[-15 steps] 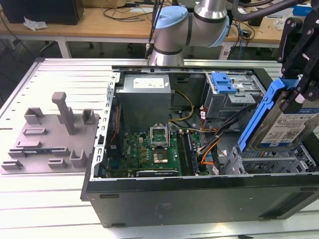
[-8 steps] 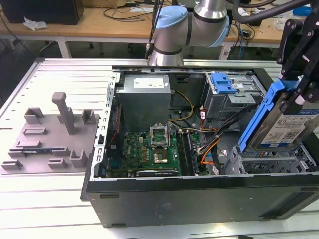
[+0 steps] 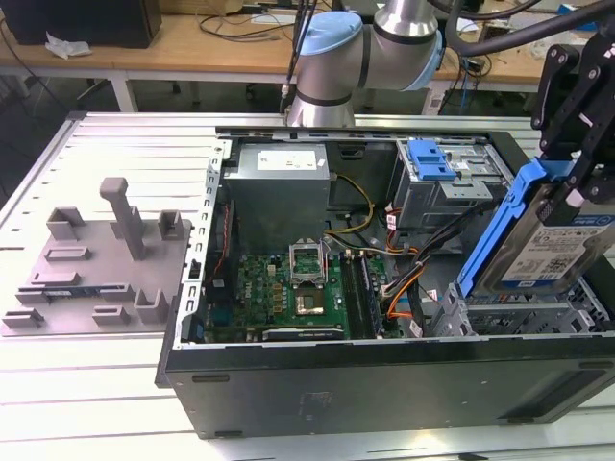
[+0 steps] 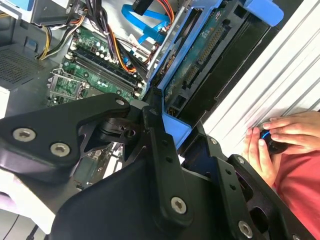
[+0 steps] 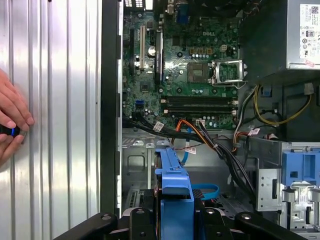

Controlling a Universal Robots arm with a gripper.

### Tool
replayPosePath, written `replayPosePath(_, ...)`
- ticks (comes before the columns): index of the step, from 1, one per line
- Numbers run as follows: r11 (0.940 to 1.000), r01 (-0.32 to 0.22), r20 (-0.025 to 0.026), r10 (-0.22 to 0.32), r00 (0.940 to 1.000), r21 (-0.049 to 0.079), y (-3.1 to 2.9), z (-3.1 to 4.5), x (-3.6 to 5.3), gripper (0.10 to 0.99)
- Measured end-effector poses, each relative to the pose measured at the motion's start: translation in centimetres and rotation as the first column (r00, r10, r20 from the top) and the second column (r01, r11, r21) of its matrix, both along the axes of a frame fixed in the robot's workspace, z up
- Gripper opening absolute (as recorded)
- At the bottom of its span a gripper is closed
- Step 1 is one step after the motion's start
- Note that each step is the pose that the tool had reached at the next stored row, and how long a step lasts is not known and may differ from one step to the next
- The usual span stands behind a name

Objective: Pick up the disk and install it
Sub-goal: 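Insert the disk into the insertion slot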

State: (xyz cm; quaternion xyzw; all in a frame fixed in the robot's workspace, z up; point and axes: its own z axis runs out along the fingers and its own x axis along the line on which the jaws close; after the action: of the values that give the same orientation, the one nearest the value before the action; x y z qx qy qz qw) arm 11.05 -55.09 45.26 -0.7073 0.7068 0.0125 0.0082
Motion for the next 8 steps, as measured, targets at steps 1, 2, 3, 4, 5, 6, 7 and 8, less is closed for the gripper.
replayPosePath(1,1.0000,0.000,0.0000,0.000,1.0000,0.000,0.00,-0.04,0.00,0.369)
replayPosePath(2,1.0000,0.000,0.0000,0.000,1.0000,0.000,0.00,-0.08,0.00,0.369)
replayPosePath(3,1.0000,0.000,0.0000,0.000,1.0000,0.000,-0.01,-0.12,0.01,0.369)
replayPosePath(4,1.0000,0.000,0.0000,0.000,1.0000,0.000,-0.01,-0.16,0.02,0.369)
replayPosePath(5,1.0000,0.000,0.0001,0.000,1.0000,0.000,-0.02,-0.24,0.04,0.369)
replayPosePath(6,1.0000,0.000,0.0000,0.000,1.0000,0.000,-0.03,-0.32,0.06,0.369)
replayPosePath(7,1.0000,0.000,0.0000,0.000,1.0000,0.000,-0.05,-0.38,0.07,0.369)
replayPosePath(8,1.0000,0.000,0.0000,0.000,1.0000,0.000,-0.06,-0.44,0.07,0.369)
